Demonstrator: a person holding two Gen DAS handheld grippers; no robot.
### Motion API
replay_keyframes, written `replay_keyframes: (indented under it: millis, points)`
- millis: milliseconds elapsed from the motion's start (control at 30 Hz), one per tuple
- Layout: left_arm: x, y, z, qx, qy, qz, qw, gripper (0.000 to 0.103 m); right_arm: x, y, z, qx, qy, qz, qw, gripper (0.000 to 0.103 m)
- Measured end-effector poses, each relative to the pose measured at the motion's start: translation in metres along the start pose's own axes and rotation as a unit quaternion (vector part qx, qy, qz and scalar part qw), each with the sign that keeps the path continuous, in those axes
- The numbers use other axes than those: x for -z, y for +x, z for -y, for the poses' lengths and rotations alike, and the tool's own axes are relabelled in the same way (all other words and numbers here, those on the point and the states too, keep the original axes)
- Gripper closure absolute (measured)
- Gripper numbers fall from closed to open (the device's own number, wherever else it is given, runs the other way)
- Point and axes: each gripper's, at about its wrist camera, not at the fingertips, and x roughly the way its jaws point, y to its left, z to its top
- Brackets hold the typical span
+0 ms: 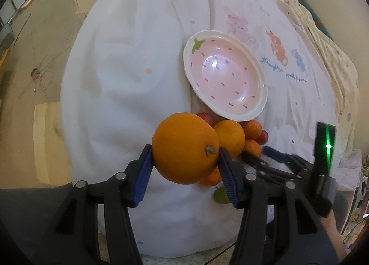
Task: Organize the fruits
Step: 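Grasp a small mandarin with the right gripper while the left gripper lifts the large orange, then carry the large orange and mandarin onto the pink plate and open both grippers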
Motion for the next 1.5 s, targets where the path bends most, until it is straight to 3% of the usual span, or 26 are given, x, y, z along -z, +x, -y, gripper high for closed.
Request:
replay_keyframes:
  millis: [100, 333, 767, 1067, 1500]
  points:
    - [0.0, -0.001, 0.001, -0.003, 0.004, 0.005, 1.0, 0.052, 0.0, 0.0, -0.002, -0.013, -0.003, 0.003, 1.0, 0.055]
    - [0.0, 0.001, -0.001, -0.009, 0.005, 0.007, 0.9999, 0.052, 0.008, -0.023, 0.003, -0.03, -0.012, 0.017, 0.999, 0.056]
    - [0.001, 0.01, 0.003, -0.04, 0.013, 0.015, 0.999, 0.052, 0.026, -0.088, 0.035, -0.058, 0.021, 0.088, 0.994, 0.056]
    - [-0.004, 0.001, 0.013, -0.054, 0.032, 0.05, 0.9968, 0.052, 0.005, -0.112, 0.049, -0.097, 0.05, 0.151, 0.982, 0.056]
    - [-0.056, 0.001, 0.041, -0.07, 0.066, 0.063, 0.9933, 0.052, -0.045, -0.114, 0.068, -0.105, 0.05, 0.181, 0.977, 0.056]
